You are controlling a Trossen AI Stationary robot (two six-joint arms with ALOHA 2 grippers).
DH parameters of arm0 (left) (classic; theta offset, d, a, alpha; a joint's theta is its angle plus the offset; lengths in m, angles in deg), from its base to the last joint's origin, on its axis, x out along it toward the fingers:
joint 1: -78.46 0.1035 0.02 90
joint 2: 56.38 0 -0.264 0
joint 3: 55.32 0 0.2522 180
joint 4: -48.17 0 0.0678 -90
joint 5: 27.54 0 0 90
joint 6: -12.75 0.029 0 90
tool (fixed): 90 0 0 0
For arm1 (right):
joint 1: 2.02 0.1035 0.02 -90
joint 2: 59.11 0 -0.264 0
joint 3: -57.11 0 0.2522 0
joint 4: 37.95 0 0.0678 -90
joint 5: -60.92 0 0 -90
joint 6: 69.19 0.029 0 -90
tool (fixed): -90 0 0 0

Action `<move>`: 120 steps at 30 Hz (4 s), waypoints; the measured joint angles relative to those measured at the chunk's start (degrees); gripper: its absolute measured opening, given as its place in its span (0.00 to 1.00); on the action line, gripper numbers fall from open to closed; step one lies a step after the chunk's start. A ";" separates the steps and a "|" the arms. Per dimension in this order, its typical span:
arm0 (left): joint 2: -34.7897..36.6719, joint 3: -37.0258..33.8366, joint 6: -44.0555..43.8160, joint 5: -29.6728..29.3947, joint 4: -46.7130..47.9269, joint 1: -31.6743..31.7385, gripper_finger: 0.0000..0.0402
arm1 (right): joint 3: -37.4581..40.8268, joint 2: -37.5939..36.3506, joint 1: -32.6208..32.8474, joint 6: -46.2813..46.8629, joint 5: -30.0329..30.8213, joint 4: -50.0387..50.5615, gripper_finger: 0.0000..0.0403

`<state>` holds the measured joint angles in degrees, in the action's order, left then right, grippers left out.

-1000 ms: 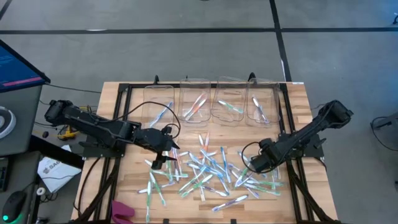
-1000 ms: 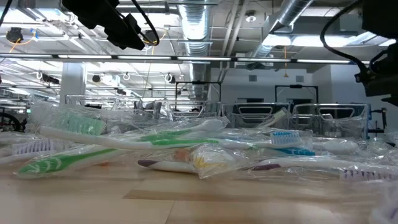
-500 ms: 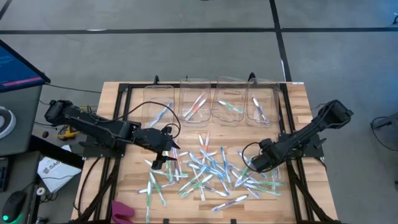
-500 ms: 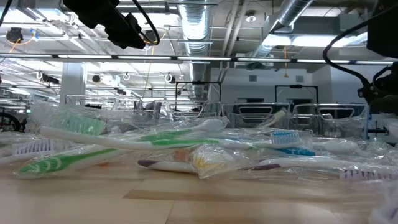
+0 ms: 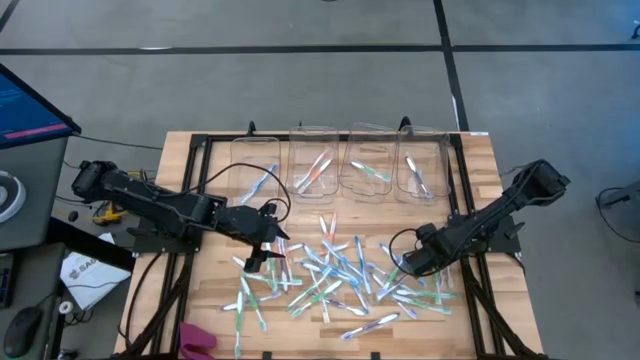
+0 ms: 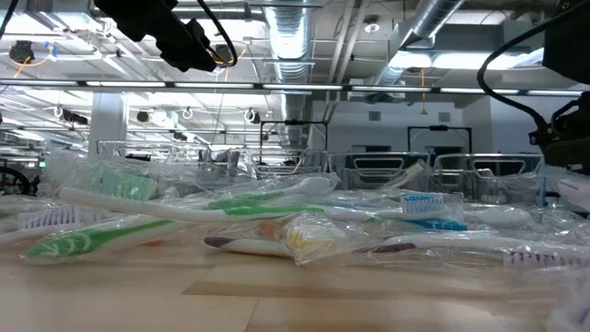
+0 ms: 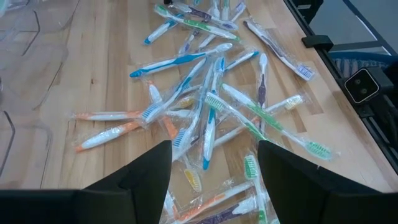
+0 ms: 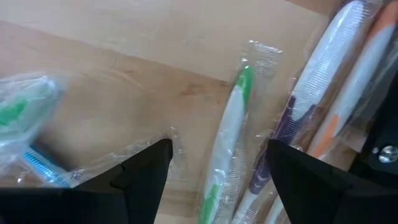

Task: Pick & Place Toothbrushes
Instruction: Put the green toothbrush into the middle right transparent bin, then put the orange toothbrush into the middle left transparent bin

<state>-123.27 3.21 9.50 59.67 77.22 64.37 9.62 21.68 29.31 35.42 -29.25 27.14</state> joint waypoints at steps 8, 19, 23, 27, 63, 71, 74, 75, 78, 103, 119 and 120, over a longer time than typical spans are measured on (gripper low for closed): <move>0.00 0.00 0.00 0.00 0.00 0.01 0.58 | 0.04 0.09 0.00 -0.01 0.11 -0.77 0.58; 0.00 0.00 -0.02 -0.02 0.02 0.02 0.58 | 0.19 0.23 0.02 -1.69 0.13 -1.25 0.11; 0.00 0.00 -0.02 -0.01 0.02 0.02 0.58 | 0.17 0.22 0.04 -2.61 0.58 -1.36 0.05; 0.00 0.00 -0.02 0.00 0.02 0.02 0.58 | -0.92 0.26 0.17 -3.64 0.94 -0.36 0.06; 0.00 -9.66 4.50 -5.77 -22.44 0.26 0.58 | -33.46 0.26 -9.93 -49.49 30.72 6.27 0.04; 0.00 -9.66 4.50 -5.75 -22.73 0.26 0.58 | -42.38 0.20 -22.71 -65.81 25.44 6.46 0.03; 0.00 -9.66 4.50 -5.75 -22.73 0.26 0.58 | -44.58 0.20 -28.66 -70.46 21.64 6.49 0.03; 0.00 -9.66 4.50 -5.75 -22.73 0.26 0.58 | -45.13 0.20 -30.88 -71.75 20.12 6.47 0.03; 0.00 -9.66 4.50 -5.75 -22.73 0.26 0.58 | -46.14 0.20 -37.89 -75.45 14.92 6.27 0.03; 0.00 -9.66 5.47 -5.70 -22.77 0.28 0.58 | -46.77 21.34 -63.56 -82.68 -1.47 -0.80 0.11; -0.02 -11.08 6.45 -4.24 -22.78 0.28 0.58 | -61.75 22.65 -60.19 -81.62 -1.38 13.34 0.51; -0.02 -11.08 6.45 -4.24 -22.86 0.28 0.58 | -63.11 22.31 -59.45 -80.97 -1.38 16.53 0.52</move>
<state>-123.30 -7.87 15.95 55.43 54.35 64.65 -53.49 43.99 -30.14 -45.55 -30.63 43.68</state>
